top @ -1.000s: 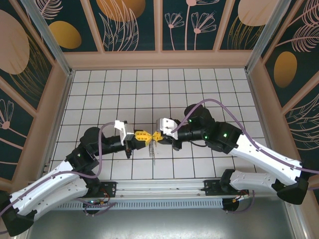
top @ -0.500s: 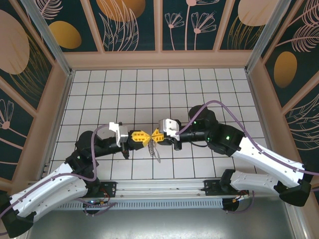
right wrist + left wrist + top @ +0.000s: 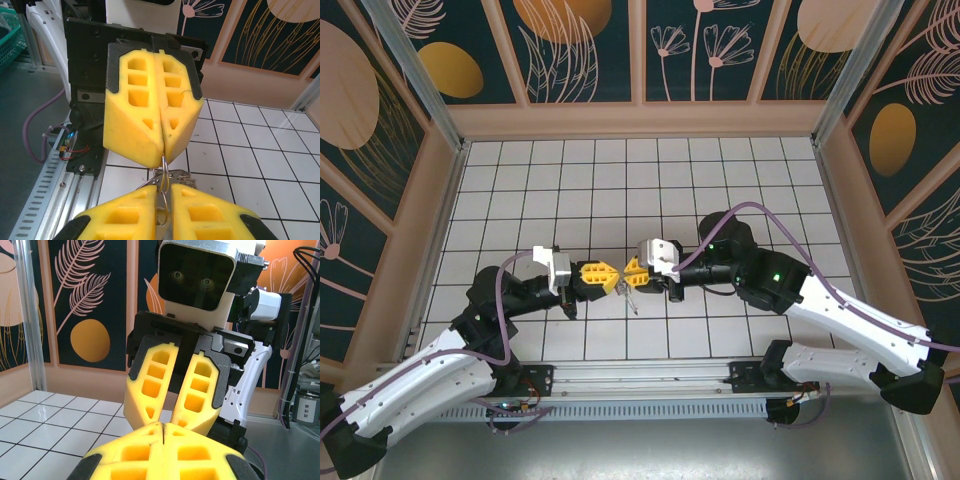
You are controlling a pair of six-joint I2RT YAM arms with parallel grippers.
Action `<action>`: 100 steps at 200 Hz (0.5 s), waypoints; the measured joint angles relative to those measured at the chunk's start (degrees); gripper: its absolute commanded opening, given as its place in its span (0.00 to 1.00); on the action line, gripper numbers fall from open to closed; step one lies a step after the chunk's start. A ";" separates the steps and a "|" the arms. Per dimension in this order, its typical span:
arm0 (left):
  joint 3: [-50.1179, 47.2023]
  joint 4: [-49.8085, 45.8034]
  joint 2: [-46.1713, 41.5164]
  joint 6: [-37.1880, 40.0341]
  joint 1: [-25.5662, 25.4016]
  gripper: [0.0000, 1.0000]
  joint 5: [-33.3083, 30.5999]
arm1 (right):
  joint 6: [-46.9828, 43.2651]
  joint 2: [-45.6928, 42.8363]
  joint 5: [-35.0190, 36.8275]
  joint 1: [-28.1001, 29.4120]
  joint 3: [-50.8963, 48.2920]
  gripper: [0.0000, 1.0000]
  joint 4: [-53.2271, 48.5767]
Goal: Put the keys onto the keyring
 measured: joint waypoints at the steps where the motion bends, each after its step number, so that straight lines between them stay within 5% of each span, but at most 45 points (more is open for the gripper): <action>1: 0.00 0.00 0.00 0.00 0.00 0.00 0.00 | 0.00 0.00 0.00 0.00 0.00 0.15 0.00; 23: 0.00 0.37 0.04 0.00 0.00 0.00 0.02 | 0.04 0.00 -0.07 0.00 0.00 0.12 0.37; 40: 0.00 0.74 0.22 0.00 0.00 0.00 0.04 | 0.17 0.00 -0.33 0.00 -0.04 0.00 0.76; 86: -0.11 0.96 0.37 0.07 0.22 0.00 -0.15 | 1.05 0.02 -0.13 -0.07 -0.20 0.00 1.16; 100: 0.76 -1.75 0.57 0.90 0.22 0.16 -0.98 | 1.03 0.17 0.87 -0.07 -0.20 0.00 0.42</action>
